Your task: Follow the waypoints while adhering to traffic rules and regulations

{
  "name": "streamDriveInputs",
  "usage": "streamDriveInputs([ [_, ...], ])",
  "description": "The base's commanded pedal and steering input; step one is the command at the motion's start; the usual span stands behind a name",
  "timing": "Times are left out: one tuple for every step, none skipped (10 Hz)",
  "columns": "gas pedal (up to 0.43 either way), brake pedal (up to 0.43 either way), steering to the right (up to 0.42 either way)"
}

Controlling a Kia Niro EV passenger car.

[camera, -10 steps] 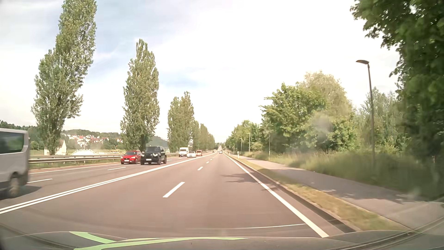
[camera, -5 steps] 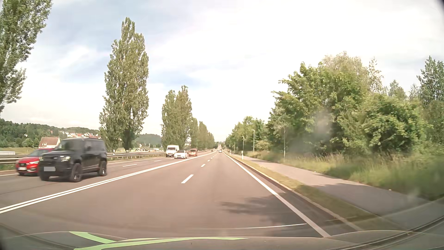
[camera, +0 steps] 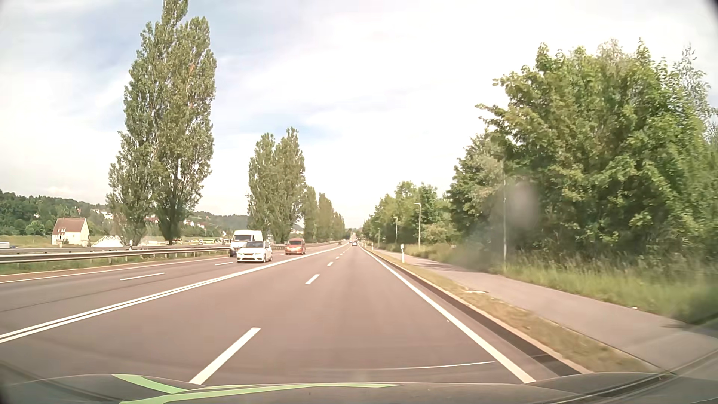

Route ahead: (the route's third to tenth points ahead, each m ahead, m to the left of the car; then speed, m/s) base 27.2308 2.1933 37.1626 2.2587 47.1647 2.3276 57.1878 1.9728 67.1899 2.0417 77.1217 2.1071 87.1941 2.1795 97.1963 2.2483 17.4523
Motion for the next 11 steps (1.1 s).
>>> streamDriveInputs([
  [0.13, 0.0, 0.003],
  [0.13, 0.0, 0.002],
  [0.13, 0.0, 0.002],
  [0.13, 0.0, 0.002],
  [0.13, 0.0, 0.002],
  [0.13, 0.0, 0.002],
  [0.13, 0.0, 0.002],
  [0.13, 0.0, 0.002],
  [0.13, 0.0, 0.002],
  [0.13, 0.0, 0.002],
  [0.13, 0.0, 0.002],
])
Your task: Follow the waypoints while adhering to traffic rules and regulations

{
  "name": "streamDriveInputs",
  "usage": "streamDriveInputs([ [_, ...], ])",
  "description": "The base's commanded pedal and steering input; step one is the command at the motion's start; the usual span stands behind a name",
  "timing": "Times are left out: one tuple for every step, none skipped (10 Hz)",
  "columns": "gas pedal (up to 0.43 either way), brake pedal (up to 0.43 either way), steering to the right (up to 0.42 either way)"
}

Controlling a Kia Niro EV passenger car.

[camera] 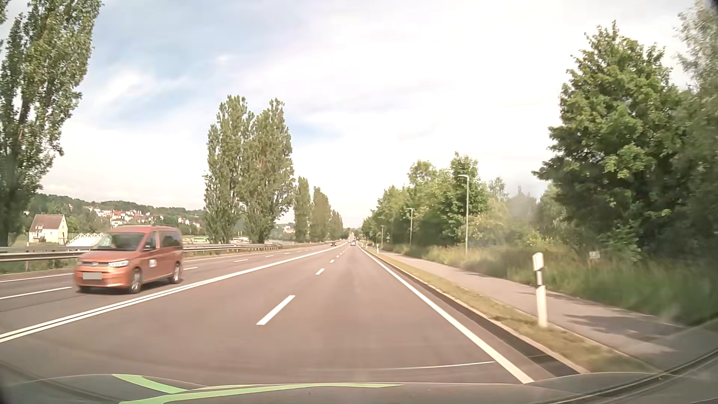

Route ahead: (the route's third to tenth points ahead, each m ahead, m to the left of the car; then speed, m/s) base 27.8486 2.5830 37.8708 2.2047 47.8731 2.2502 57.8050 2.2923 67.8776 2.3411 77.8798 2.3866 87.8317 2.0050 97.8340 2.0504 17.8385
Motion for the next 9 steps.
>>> streamDriveInputs([
  [0.13, 0.0, 0.002],
  [0.13, 0.0, 0.001],
  [0.13, 0.0, 0.002],
  [0.13, 0.0, 0.001],
  [0.13, 0.0, 0.001],
  [0.13, 0.0, 0.001],
  [0.13, 0.0, 0.001],
  [0.13, 0.0, 0.0],
  [0.13, 0.0, 0.0],
])
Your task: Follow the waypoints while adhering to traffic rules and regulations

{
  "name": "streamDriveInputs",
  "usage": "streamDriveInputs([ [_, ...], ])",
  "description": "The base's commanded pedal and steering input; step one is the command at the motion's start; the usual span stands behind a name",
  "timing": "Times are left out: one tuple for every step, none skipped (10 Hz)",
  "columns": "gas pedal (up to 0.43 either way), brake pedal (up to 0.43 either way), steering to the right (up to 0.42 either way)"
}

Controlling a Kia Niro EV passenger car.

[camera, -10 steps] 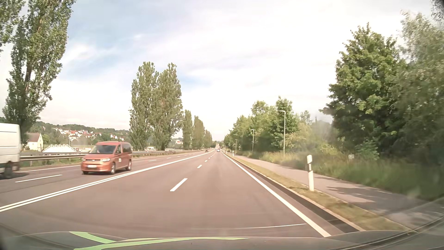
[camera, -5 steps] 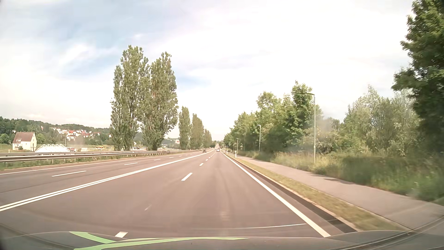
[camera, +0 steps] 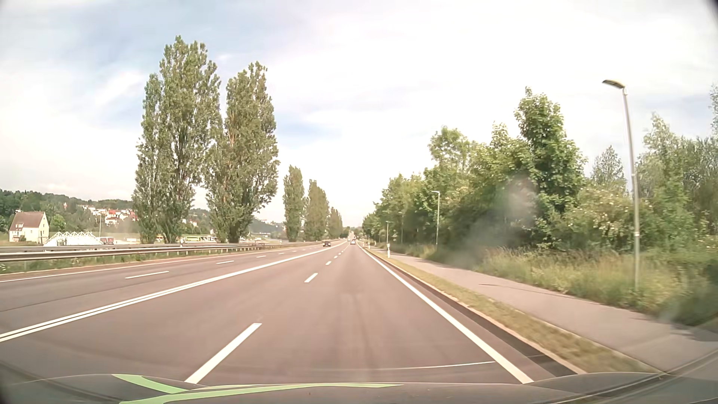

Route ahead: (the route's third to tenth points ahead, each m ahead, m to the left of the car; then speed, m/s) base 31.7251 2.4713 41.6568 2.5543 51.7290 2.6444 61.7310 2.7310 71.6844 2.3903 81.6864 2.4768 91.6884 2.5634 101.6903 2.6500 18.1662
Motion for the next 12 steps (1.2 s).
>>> streamDriveInputs([
  [0.13, 0.0, 0.0],
  [0.13, 0.0, 0.0],
  [0.13, 0.0, 0.0],
  [0.13, 0.0, 0.0],
  [0.13, 0.0, 0.0],
  [0.13, 0.0, 0.0],
  [0.13, 0.0, 0.0],
  [0.13, 0.0, 0.0],
  [0.13, 0.0, 0.0],
  [0.13, 0.0, 0.0],
  [0.13, 0.0, 0.0],
  [0.118, 0.0, 0.0],
])
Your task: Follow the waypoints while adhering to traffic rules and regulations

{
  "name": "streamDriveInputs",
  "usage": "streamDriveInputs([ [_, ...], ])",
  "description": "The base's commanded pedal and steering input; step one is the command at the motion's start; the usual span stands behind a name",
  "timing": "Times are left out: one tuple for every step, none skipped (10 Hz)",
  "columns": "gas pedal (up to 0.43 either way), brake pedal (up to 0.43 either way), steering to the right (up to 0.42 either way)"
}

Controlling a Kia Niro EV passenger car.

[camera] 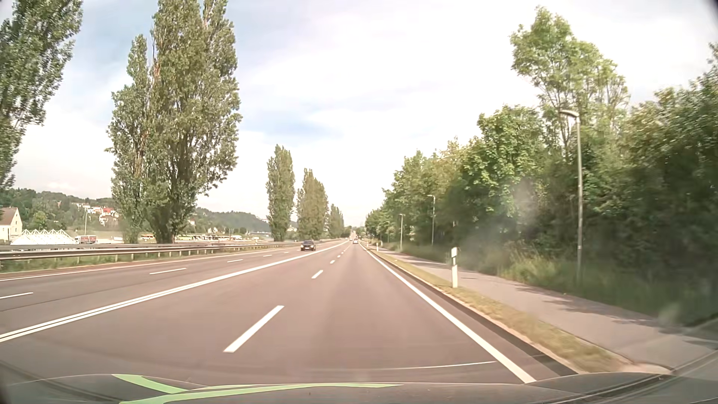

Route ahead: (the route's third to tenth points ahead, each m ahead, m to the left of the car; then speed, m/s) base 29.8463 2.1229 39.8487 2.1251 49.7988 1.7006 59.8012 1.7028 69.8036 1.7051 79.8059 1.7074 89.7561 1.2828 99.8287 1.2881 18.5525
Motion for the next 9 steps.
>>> streamDriveInputs([
  [0.11, 0.0, 0.0],
  [0.11, 0.0, 0.001],
  [0.11, 0.0, 0.001],
  [0.11, 0.0, 0.001],
  [0.098, 0.0, 0.002],
  [0.098, 0.0, 0.002],
  [0.098, 0.0, 0.002],
  [0.098, 0.0, 0.002],
  [0.098, 0.0, 0.002],
])
